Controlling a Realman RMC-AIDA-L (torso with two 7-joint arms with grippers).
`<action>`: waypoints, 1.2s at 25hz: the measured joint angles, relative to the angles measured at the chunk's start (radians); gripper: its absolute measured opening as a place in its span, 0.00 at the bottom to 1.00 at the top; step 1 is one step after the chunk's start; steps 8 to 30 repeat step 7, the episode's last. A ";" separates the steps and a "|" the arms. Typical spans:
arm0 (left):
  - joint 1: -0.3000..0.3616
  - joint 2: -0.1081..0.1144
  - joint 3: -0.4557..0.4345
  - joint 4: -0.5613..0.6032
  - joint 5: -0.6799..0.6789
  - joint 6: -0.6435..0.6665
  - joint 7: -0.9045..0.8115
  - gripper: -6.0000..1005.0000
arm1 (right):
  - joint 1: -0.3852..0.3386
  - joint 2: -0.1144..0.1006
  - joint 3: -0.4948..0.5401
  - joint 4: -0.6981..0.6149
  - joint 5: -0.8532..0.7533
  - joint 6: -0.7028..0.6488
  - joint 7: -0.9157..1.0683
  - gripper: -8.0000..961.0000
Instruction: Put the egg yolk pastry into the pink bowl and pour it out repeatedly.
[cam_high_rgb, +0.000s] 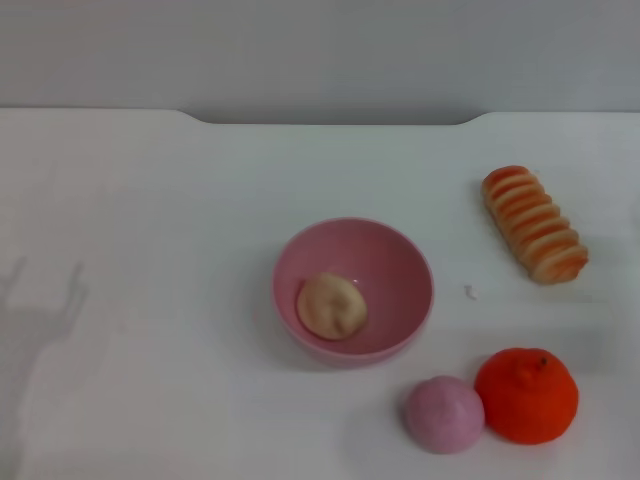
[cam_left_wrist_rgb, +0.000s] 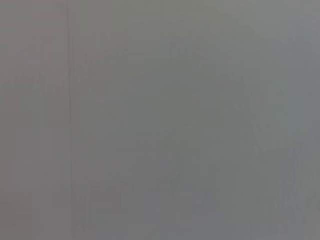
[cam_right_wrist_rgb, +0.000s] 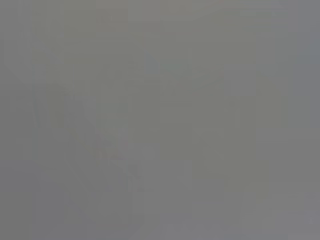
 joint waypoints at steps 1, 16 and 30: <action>0.000 0.000 0.000 -0.005 0.000 0.004 0.000 0.69 | 0.004 0.000 0.000 0.004 0.000 0.004 0.000 0.60; 0.000 0.000 -0.001 -0.016 0.001 0.022 0.000 0.69 | 0.042 0.002 -0.001 0.019 0.000 0.044 0.001 0.60; 0.000 0.000 -0.001 -0.016 0.001 0.022 0.000 0.69 | 0.042 0.002 -0.001 0.019 0.000 0.044 0.001 0.60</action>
